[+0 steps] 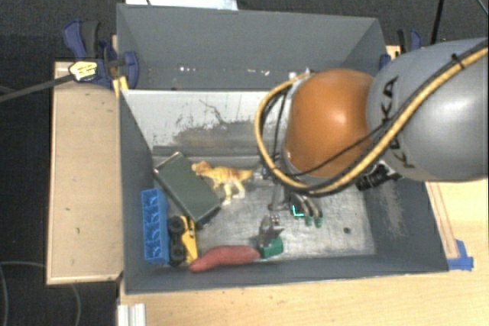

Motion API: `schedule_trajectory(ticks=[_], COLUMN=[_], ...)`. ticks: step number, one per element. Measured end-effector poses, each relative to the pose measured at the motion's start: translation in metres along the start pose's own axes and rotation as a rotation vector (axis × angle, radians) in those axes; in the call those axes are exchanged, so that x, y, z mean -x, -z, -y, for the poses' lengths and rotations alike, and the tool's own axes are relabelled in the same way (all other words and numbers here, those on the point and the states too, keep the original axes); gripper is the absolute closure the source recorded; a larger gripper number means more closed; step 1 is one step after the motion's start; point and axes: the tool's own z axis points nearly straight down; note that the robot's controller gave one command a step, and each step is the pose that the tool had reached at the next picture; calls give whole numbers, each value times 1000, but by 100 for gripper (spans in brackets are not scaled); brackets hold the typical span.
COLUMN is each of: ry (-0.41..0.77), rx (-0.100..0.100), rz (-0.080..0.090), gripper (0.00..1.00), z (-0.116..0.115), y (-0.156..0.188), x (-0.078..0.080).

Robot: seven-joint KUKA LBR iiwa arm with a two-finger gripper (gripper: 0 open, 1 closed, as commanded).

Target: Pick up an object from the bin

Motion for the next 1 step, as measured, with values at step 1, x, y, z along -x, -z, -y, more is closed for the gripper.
schedule_trajectory(ticks=[1], ry=[-5], rx=[1], rz=[8], gripper=[0], z=[1], y=[4], x=[2])
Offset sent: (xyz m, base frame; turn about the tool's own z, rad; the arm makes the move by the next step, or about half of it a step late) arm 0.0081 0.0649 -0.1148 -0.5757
